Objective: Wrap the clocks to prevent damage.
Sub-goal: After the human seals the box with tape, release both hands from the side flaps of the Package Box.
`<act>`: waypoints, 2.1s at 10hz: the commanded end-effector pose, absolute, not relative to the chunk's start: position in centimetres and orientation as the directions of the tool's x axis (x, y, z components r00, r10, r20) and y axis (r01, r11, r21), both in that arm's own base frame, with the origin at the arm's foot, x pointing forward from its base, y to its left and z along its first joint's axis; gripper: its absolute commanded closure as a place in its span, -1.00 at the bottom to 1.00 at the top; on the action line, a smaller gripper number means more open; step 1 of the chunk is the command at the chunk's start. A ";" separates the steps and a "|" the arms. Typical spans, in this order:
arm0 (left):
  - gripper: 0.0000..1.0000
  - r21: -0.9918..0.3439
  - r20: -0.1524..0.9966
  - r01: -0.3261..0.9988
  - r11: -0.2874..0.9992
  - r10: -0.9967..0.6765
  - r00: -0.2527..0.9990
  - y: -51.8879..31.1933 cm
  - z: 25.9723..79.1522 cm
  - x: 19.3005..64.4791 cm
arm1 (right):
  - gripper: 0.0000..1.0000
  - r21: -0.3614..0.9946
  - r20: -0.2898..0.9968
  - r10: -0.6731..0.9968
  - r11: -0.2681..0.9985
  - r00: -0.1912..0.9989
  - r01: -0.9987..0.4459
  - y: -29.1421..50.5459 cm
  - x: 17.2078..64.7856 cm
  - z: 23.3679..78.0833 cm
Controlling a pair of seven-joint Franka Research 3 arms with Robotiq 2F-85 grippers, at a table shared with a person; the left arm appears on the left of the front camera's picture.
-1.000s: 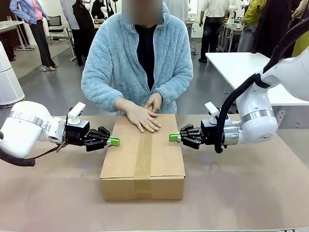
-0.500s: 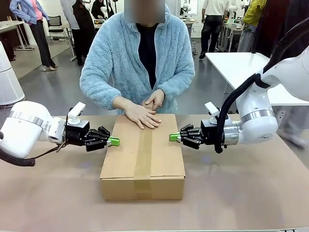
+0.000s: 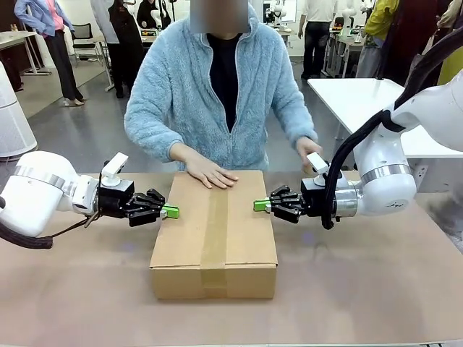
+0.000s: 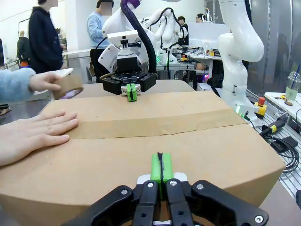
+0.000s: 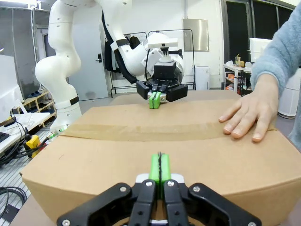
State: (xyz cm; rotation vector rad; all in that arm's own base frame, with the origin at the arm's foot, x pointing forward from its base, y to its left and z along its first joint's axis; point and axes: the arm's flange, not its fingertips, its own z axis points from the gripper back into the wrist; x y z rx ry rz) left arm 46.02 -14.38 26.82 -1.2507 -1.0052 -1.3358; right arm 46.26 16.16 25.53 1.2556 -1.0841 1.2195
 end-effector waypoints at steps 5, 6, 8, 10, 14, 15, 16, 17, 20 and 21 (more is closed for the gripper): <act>0.99 -0.062 0.990 0.988 -0.145 -0.133 0.042 -14.4 26.7 46.0 | 0.98 0.074 0.996 0.047 -0.046 0.072 -0.996 16.3 46.0 25.2; 0.99 -0.062 0.990 0.988 -0.145 -0.133 0.042 -14.4 26.7 46.0 | 0.98 0.074 0.996 0.047 -0.046 0.072 -0.996 16.3 46.0 25.2; 0.99 -0.062 0.990 0.988 -0.145 -0.133 0.042 -14.4 26.7 46.0 | 0.98 0.074 0.996 0.047 -0.046 0.072 -0.996 16.3 46.0 25.2; 0.99 -0.062 0.990 0.988 -0.145 -0.133 0.042 -14.4 26.7 46.0 | 0.98 0.074 0.996 0.047 -0.046 0.072 -0.996 16.3 46.0 25.2; 0.99 -0.030 0.978 0.981 -0.194 -0.209 -0.012 -14.4 32.1 47.0 | 0.98 0.086 0.978 0.191 -0.032 0.079 -0.996 17.1 45.1 30.3; 0.99 -0.002 0.962 0.968 -0.252 -0.266 -0.068 -13.8 35.4 47.3 | 0.98 0.098 0.959 0.273 -0.053 0.080 -0.994 17.6 43.9 33.3; 0.99 -0.013 0.944 0.956 -0.294 -0.319 -0.085 -12.8 38.5 47.6 | 0.98 0.131 0.922 0.372 -0.044 0.106 -0.990 17.6 42.9 36.1; 0.99 -0.043 0.900 0.958 -0.282 -0.427 -0.085 -11.5 41.1 48.2 | 0.98 0.128 0.876 0.469 -0.007 0.110 -0.992 17.0 42.1 39.2; 0.99 -0.098 0.750 0.964 -0.246 -0.655 -0.090 -7.8 49.5 47.2 | 0.98 0.025 0.758 0.643 0.140 0.109 -0.990 15.1 36.7 49.7; 0.99 -0.108 0.705 0.969 -0.222 -0.705 -0.083 -6.9 51.4 46.5 | 0.98 0.002 0.731 0.674 0.162 0.112 -0.987 15.0 34.6 52.5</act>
